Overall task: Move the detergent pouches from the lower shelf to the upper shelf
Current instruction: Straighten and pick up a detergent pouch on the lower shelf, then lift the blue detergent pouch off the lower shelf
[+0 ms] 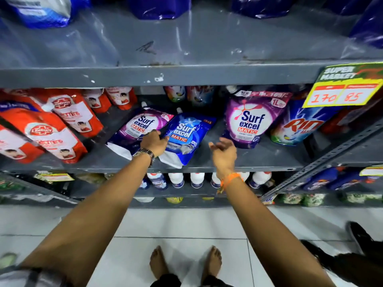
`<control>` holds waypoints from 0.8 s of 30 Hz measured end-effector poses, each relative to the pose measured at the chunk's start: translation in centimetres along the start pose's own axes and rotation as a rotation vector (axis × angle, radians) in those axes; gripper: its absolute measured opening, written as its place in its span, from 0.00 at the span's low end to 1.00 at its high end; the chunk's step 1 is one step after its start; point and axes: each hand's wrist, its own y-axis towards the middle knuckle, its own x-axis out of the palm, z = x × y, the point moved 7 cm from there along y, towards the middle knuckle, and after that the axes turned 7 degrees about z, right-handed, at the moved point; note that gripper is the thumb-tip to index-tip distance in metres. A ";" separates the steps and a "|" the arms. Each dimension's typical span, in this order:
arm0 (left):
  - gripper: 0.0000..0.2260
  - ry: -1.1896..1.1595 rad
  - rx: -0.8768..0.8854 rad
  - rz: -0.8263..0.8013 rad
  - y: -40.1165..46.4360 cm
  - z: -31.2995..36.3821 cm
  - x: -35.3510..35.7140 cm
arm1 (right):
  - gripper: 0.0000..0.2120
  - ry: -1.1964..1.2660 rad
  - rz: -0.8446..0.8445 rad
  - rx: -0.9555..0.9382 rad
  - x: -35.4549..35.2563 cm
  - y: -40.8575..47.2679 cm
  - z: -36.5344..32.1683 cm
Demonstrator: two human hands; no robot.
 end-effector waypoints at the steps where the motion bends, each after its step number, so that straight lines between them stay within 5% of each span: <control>1: 0.16 -0.014 -0.013 -0.043 0.1 -0.5 0.4 | 0.15 -0.023 -0.068 0.052 2.3 0.0 0.2; 7: 0.10 -0.247 -0.094 -0.187 1.0 -1.7 2.2 | 0.22 -0.216 -0.089 0.233 7.8 1.9 -0.2; 10: 0.09 -0.491 -0.220 -0.316 1.3 -2.3 3.1 | 0.10 -0.213 -0.142 0.285 8.3 2.0 -0.7; 16: 0.17 -0.697 -0.320 -0.512 -0.4 -2.4 4.1 | 0.30 -0.225 -0.253 0.314 7.4 0.7 -2.2; 21: 0.41 -0.702 -0.194 -0.491 -1.3 -1.0 3.5 | 0.33 -0.033 -0.239 0.229 5.9 -0.1 -2.6; 24: 0.46 -0.732 -0.017 -0.392 -0.6 0.9 1.9 | 0.32 0.014 -0.251 0.060 5.9 0.1 -4.6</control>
